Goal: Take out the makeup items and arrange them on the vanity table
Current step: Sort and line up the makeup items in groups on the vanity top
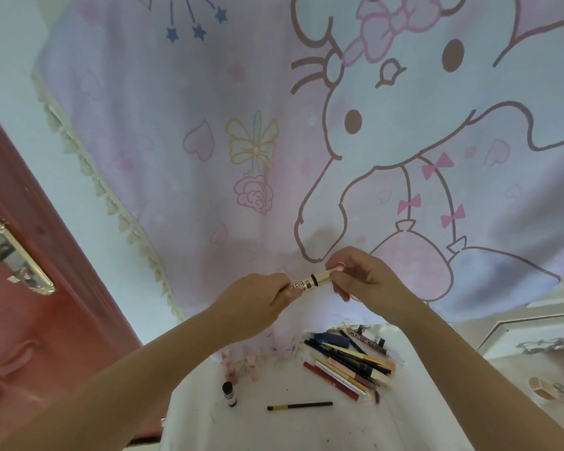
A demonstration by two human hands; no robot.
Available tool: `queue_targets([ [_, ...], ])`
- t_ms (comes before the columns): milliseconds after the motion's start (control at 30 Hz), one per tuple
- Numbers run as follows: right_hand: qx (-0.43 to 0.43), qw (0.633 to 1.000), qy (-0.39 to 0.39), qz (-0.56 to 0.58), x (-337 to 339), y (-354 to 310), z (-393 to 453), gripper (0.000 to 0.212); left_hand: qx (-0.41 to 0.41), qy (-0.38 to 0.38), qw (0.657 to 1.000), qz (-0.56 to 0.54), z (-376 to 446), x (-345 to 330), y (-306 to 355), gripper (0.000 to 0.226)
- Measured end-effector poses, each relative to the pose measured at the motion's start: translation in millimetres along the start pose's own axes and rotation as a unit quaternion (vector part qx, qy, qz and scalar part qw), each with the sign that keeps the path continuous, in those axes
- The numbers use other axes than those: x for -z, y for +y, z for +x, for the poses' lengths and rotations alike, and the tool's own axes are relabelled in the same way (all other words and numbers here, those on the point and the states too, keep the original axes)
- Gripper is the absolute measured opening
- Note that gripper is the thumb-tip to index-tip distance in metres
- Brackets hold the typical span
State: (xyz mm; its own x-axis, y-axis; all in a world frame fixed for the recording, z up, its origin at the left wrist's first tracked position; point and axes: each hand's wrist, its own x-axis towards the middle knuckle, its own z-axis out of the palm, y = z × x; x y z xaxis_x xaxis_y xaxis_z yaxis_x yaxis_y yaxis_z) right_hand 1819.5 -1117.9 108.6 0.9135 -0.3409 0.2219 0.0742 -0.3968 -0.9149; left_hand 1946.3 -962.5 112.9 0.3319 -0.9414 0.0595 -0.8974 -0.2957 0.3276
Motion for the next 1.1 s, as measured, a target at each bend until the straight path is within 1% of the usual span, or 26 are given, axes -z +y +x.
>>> queue_targets([
  [33,0.019,1.000,0.000,0.020,2,0,-1,0.028,0.005,-0.002,1.000,-0.028,-1,1,-1,0.027],
  [100,0.031,0.997,-0.028,0.065,5,-1,-1,0.035,0.013,0.003,0.998,-0.055,-3,1,-4,0.028],
  [167,-0.002,0.993,-0.067,0.093,3,-2,1,0.036,0.023,0.014,0.998,-0.064,-5,0,-7,0.028],
  [233,-0.034,0.994,-0.077,0.066,-3,-3,5,0.025,0.028,0.017,0.997,-0.068,-8,-2,-8,0.027],
  [300,-0.037,0.997,-0.063,0.016,-8,-2,8,0.016,0.029,0.011,0.997,-0.072,-10,-3,-9,0.024],
  [333,-0.032,0.998,-0.057,-0.002,-9,-1,9,0.018,0.029,0.007,0.997,-0.075,-11,-4,-10,0.023],
  [400,-0.016,0.998,-0.058,0.003,-9,0,9,0.024,0.030,-0.002,0.996,-0.082,-13,-6,-11,0.024],
  [533,0.009,0.995,-0.095,-0.003,-10,3,6,0.033,0.054,-0.028,0.991,-0.121,-17,-9,-14,0.024],
  [633,0.002,0.994,-0.105,-0.016,-16,8,5,0.039,0.077,-0.058,0.980,-0.175,-20,-17,-18,0.026],
  [733,-0.020,0.993,-0.113,-0.034,-25,20,5,0.036,0.091,-0.096,0.969,-0.208,-22,-32,-25,0.024],
  [800,-0.042,0.992,-0.113,-0.044,-32,32,5,0.034,0.104,-0.121,0.969,-0.189,-24,-44,-31,0.024],
  [833,-0.061,0.991,-0.111,-0.039,-36,39,5,0.036,0.113,-0.135,0.966,-0.187,-26,-52,-35,0.025],
  [900,-0.095,0.990,-0.105,-0.013,-47,56,5,0.044,0.149,-0.159,0.951,-0.218,-31,-70,-43,0.027],
  [967,-0.140,0.986,-0.091,-0.008,-61,84,3,0.047,0.195,-0.171,0.932,-0.253,-39,-89,-51,0.027],
  [1033,-0.204,0.974,-0.083,-0.059,-75,114,-3,0.042,0.233,-0.180,0.920,-0.259,-46,-109,-59,0.028],
  [1067,-0.237,0.961,-0.097,-0.110,-82,130,-7,0.037,0.245,-0.194,0.918,-0.244,-49,-119,-62,0.031],
  [1100,-0.260,0.942,-0.126,-0.172,-89,145,-13,0.034,0.257,-0.215,0.915,-0.226,-52,-128,-65,0.033],
])
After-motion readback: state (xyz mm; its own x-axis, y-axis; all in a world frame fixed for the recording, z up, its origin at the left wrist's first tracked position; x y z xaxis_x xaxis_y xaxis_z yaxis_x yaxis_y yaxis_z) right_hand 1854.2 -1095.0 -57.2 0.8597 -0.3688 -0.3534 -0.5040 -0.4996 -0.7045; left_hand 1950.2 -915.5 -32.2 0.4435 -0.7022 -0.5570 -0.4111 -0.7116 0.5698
